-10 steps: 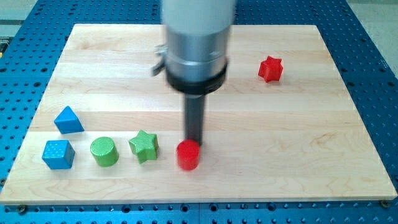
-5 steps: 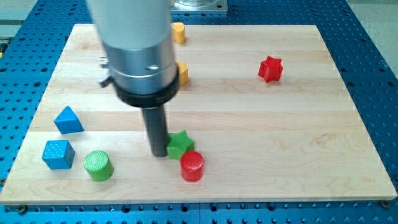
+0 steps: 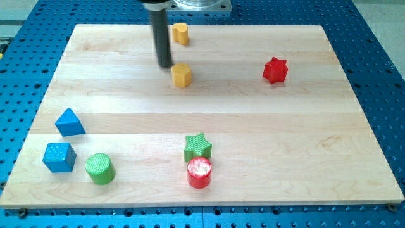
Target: Form a group of red circle green blocks hexagon and triangle at the bottom center
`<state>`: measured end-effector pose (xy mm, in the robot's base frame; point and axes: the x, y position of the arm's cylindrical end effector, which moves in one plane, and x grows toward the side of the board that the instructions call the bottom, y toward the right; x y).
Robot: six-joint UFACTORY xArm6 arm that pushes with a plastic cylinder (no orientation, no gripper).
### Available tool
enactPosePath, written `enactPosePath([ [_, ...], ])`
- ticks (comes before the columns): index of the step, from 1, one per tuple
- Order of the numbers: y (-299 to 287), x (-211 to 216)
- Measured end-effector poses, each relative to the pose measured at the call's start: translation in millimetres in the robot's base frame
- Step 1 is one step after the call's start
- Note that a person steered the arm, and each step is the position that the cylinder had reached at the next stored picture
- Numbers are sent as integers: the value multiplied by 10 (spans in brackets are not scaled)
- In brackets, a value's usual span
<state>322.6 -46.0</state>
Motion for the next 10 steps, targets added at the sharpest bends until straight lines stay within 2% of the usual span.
enactPosePath([
  [1, 31, 698],
  [2, -196, 887],
  [3, -300, 1337],
  [4, -166, 1802],
  [5, -260, 1912],
  [6, -1108, 1837],
  [7, -1668, 1418],
  [8, -1878, 1108],
  [9, -2173, 1556],
  [10, -1203, 1819],
])
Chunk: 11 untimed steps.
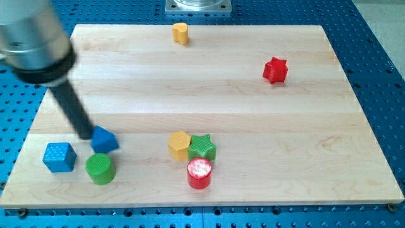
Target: Form a group of red circle green blocks hexagon and triangle at the bottom center
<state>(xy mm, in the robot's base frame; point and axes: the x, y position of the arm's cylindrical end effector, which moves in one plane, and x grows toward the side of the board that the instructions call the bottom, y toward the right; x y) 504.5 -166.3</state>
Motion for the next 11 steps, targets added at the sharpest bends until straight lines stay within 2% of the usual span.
enactPosePath([
  [1, 616, 249],
  [2, 502, -33],
  [3, -158, 70],
  [4, 400, 286],
  [5, 1047, 268],
  [6, 135, -171],
  [7, -426, 370],
  [11, -222, 967],
])
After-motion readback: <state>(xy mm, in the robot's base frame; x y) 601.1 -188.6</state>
